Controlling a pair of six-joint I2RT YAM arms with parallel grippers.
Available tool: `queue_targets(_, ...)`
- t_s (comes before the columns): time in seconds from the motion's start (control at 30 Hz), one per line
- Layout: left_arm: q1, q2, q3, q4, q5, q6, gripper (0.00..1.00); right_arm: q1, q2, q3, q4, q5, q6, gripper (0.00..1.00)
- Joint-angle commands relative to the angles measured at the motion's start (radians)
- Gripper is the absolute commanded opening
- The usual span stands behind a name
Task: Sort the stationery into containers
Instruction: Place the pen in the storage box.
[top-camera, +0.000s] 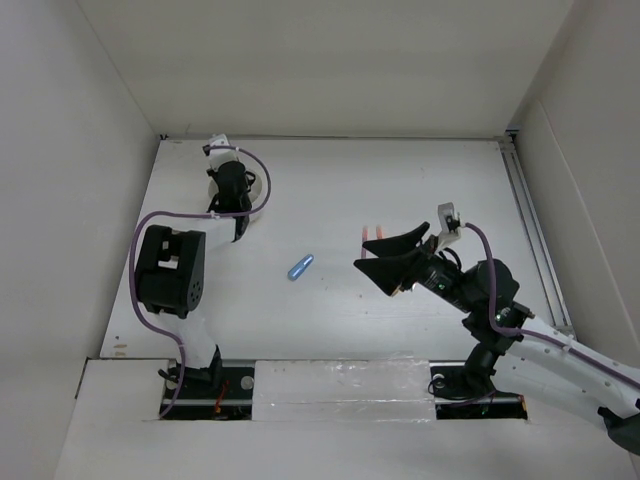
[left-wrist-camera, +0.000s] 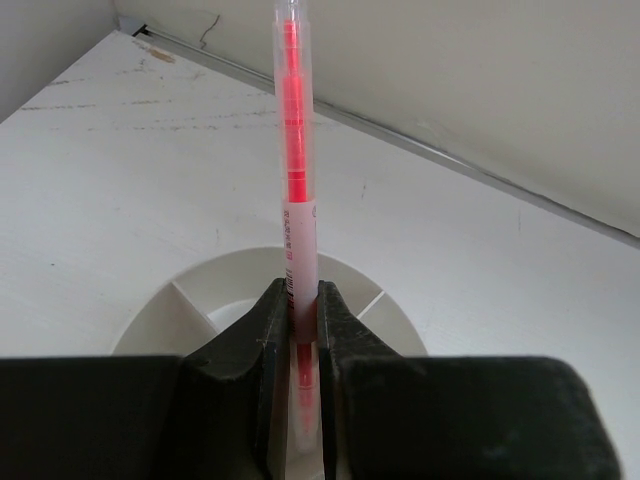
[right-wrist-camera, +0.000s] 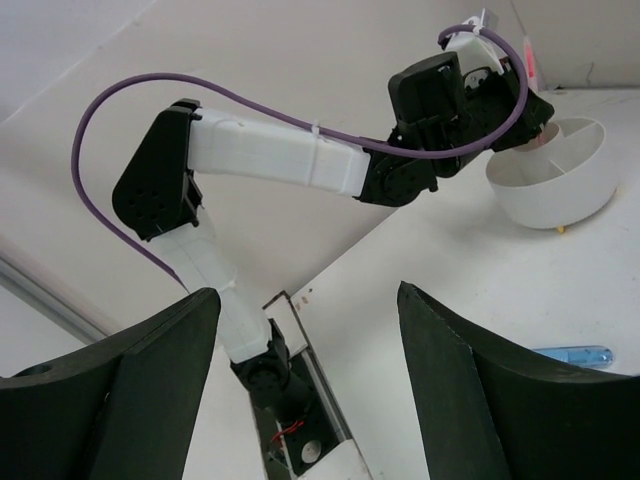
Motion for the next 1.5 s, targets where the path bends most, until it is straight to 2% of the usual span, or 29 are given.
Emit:
queue_targets(0.0,-0.005,-0.075,0.011,0.014,-0.039,-0.017,0.00,0.006,-0.012,0.010,0.047,-0.012,0.000,0.78)
queue_targets(0.23,-0.034,-0.095,0.002,-0.008,-0.066,-0.006,0.11,0.015,-0.032,0.010,0.036,-0.012,0.000,0.78)
queue_targets(0.33,-0.034,-0.095,-0.008,-0.020,-0.066,-0.015,0.11,0.015,-0.041,0.001,0.027,-0.012,0.009,0.78)
queue_targets(0.57,-0.034,-0.075,-0.008,-0.023,-0.086,-0.017,0.00,0.015,-0.072,-0.009,0.009,0.008,0.009,0.78)
queue_targets(0.7,-0.034,-0.063,0.014,-0.026,-0.097,-0.017,0.00,0.015,-0.081,-0.009,-0.001,0.019,0.009,0.78)
queue_targets(0.87,-0.034,-0.062,0.028,-0.051,-0.115,-0.017,0.11,0.015,-0.072,0.000,-0.001,0.019,0.009,0.78)
queue_targets(0.9,-0.034,-0.062,0.017,-0.051,-0.115,-0.026,0.18,0.015,-0.063,0.001,-0.001,0.019,0.009,0.78)
queue_targets(0.93,-0.034,-0.062,0.017,-0.051,-0.115,-0.026,0.21,0.015,-0.063,0.001,-0.001,0.019,0.009,0.78)
queue_targets(1.0,-0.034,-0.062,0.017,-0.051,-0.115,-0.026,0.22,0.015,-0.063,0.001,-0.001,0.019,0.009,0.78)
queue_targets(1.13,-0.034,-0.072,0.008,-0.051,-0.125,-0.026,0.33,0.015,-0.063,0.001,-0.001,0.028,0.009,0.78)
queue_targets(1.37,-0.043,-0.130,-0.025,-0.051,-0.103,-0.046,0.38,0.015,-0.054,0.001,-0.001,0.028,0.009,0.78)
queue_targets(1.4,-0.043,-0.144,-0.025,-0.051,-0.103,-0.046,0.41,0.015,-0.054,0.001,-0.001,0.028,0.009,0.78)
queue_targets(1.47,-0.076,-0.197,-0.025,-0.051,-0.150,-0.034,0.53,0.015,-0.054,0.001,-0.001,0.028,0.009,0.78)
